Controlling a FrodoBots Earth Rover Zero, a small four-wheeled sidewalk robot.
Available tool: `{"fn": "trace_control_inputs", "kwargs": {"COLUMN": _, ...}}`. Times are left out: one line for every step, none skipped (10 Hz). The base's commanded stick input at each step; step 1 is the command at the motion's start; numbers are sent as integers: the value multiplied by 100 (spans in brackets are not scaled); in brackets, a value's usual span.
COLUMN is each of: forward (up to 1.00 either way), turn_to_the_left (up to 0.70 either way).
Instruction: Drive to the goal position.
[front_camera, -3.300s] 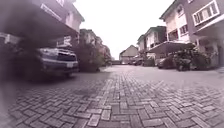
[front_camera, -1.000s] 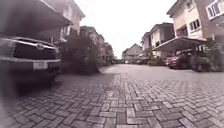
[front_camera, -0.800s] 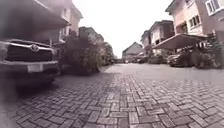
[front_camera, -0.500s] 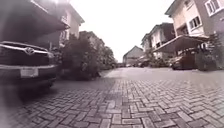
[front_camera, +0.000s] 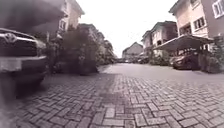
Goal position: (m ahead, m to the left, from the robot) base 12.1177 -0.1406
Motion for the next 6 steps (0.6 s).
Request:
{"fn": "trace_control_inputs", "kwargs": {"forward": 69, "turn_to_the_left": -35}}
{"fn": "trace_control_inputs", "kwargs": {"forward": 69, "turn_to_the_left": -35}}
{"fn": "trace_control_inputs", "kwargs": {"forward": 69, "turn_to_the_left": -21}}
{"fn": "trace_control_inputs", "kwargs": {"forward": 69, "turn_to_the_left": 3}}
{"fn": "trace_control_inputs", "kwargs": {"forward": 69, "turn_to_the_left": 3}}
{"fn": "trace_control_inputs", "kwargs": {"forward": 69, "turn_to_the_left": 3}}
